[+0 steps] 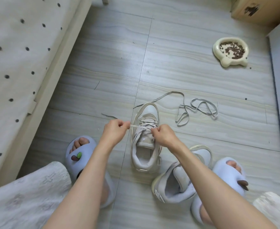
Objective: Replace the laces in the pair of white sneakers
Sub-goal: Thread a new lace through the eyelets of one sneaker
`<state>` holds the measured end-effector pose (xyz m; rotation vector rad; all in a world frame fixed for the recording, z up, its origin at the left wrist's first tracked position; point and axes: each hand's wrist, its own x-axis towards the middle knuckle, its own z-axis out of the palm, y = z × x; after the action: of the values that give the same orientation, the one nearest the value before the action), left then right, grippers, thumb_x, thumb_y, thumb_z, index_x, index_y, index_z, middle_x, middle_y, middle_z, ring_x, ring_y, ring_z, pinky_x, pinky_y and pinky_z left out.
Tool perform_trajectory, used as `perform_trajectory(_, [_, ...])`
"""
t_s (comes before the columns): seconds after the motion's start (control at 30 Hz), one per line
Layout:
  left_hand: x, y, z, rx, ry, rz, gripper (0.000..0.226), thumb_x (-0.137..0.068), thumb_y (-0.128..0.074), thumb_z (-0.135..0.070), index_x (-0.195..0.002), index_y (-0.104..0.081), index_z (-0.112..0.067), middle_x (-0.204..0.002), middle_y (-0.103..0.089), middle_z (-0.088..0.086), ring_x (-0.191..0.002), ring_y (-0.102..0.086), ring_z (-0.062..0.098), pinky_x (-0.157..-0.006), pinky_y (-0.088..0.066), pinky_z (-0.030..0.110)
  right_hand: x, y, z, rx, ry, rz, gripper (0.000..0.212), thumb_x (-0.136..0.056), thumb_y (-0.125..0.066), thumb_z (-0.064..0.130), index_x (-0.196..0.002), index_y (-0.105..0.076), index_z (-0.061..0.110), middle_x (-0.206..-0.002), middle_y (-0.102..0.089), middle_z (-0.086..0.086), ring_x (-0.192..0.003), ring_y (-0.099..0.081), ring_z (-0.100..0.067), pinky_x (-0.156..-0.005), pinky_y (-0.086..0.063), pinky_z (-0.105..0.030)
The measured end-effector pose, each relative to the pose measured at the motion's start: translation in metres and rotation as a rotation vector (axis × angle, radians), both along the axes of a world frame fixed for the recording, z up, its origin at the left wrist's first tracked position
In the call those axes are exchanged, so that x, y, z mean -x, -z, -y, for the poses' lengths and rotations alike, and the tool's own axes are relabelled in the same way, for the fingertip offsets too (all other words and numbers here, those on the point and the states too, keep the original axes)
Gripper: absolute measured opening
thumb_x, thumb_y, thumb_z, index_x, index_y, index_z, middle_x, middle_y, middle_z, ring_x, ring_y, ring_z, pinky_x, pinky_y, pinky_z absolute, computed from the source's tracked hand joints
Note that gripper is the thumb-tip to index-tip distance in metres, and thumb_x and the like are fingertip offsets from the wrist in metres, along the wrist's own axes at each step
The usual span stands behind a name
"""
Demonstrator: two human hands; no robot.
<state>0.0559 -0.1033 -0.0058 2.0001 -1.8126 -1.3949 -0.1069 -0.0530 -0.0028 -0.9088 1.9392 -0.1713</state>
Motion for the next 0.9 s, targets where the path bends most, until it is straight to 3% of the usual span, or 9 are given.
perform_trajectory(0.07, [0.004,-0.011,-0.005,-0.042,-0.034,-0.051,0.030,-0.094,-0.050,-0.031,-0.083,-0.069,-0.011,-0.071,-0.058,0.006,-0.078,-0.051,0.024,-0.066,-0.034,0.027,0.005,-0.009,-0.003,-0.017,0.125,0.163,0.038,-0.095,-0.047,0.014,-0.057,-0.042,0.013,-0.060,-0.054,-0.006,-0.053,-0.051,-0.014,-0.051,-0.041,-0.021])
perform_trajectory(0.13, [0.006,-0.020,-0.011,-0.085,-0.047,-0.088,0.031,-0.095,-0.049,-0.030,-0.076,-0.065,-0.011,-0.061,-0.043,0.002,-0.067,-0.041,0.021,-0.062,-0.030,0.028,0.010,-0.019,-0.012,0.038,0.226,0.261,0.034,-0.093,-0.049,0.007,-0.059,-0.046,0.012,-0.054,-0.051,-0.003,-0.046,-0.048,-0.009,-0.044,-0.040,-0.014])
perform_trajectory(0.27, [-0.003,-0.044,-0.017,-0.157,-0.026,-0.153,0.029,-0.095,-0.050,-0.030,-0.075,-0.057,-0.010,-0.063,-0.034,0.004,-0.057,-0.032,0.019,-0.058,-0.029,0.027,0.025,-0.051,-0.027,0.200,0.315,0.315,0.015,-0.091,-0.051,0.005,-0.078,-0.055,0.011,-0.056,-0.051,-0.003,-0.040,-0.045,-0.005,-0.043,-0.037,-0.016])
perform_trajectory(0.37, [-0.009,-0.070,-0.024,-0.206,0.058,-0.135,0.030,-0.095,-0.050,-0.030,-0.079,-0.062,-0.008,-0.063,-0.035,0.001,-0.053,-0.032,0.016,-0.052,-0.033,0.024,0.041,-0.076,-0.041,0.308,0.331,0.292,0.013,-0.091,-0.047,0.004,-0.089,-0.058,0.009,-0.055,-0.049,-0.002,-0.046,-0.043,-0.009,-0.049,-0.037,-0.020])
perform_trajectory(0.57, [-0.007,-0.121,-0.040,-0.135,0.237,-0.047,0.034,-0.095,-0.048,-0.032,-0.070,-0.062,-0.014,-0.066,-0.040,0.000,-0.056,-0.037,0.016,-0.057,-0.037,0.020,0.066,-0.114,-0.082,0.462,0.328,0.166,0.018,-0.088,-0.047,0.001,-0.082,-0.060,0.011,-0.052,-0.050,-0.002,-0.040,-0.043,-0.005,-0.046,-0.035,-0.019])
perform_trajectory(0.67, [-0.001,-0.145,-0.049,-0.023,0.258,-0.129,0.035,-0.096,-0.047,-0.032,-0.069,-0.060,-0.015,-0.064,-0.045,-0.001,-0.056,-0.041,0.014,-0.060,-0.037,0.022,0.073,-0.124,-0.101,0.487,0.267,-0.062,0.015,-0.087,-0.051,0.011,-0.089,-0.066,0.014,-0.068,-0.064,-0.003,-0.063,-0.057,-0.013,-0.062,-0.041,-0.026])
perform_trajectory(0.77, [0.005,-0.174,-0.056,0.105,0.302,-0.181,0.034,-0.097,-0.045,-0.031,-0.072,-0.061,-0.013,-0.059,-0.047,-0.003,-0.051,-0.042,0.008,-0.049,-0.035,0.010,0.072,-0.129,-0.111,0.422,-0.026,-0.383,0.028,-0.090,-0.053,0.020,-0.116,-0.062,0.019,-0.117,-0.063,-0.004,-0.112,-0.054,-0.021,-0.090,-0.039,-0.030])
perform_trajectory(0.83, [0.008,-0.192,-0.059,0.191,0.376,-0.166,0.035,-0.097,-0.044,-0.030,-0.071,-0.062,-0.016,-0.057,-0.049,-0.006,-0.048,-0.043,0.004,-0.046,-0.034,0.008,0.059,-0.135,-0.106,0.446,-0.153,-0.320,0.035,-0.091,-0.054,0.022,-0.125,-0.057,0.017,-0.129,-0.056,-0.004,-0.123,-0.048,-0.021,-0.099,-0.034,-0.029])
perform_trajectory(0.9, [0.010,-0.209,-0.061,0.251,0.444,-0.160,0.035,-0.097,-0.045,-0.030,-0.068,-0.061,-0.020,-0.058,-0.051,-0.008,-0.050,-0.046,0.004,-0.053,-0.038,0.013,0.041,-0.146,-0.094,0.503,-0.194,-0.149,0.040,-0.092,-0.054,0.021,-0.131,-0.051,0.016,-0.130,-0.056,-0.002,-0.123,-0.049,-0.018,-0.102,-0.034,-0.026])
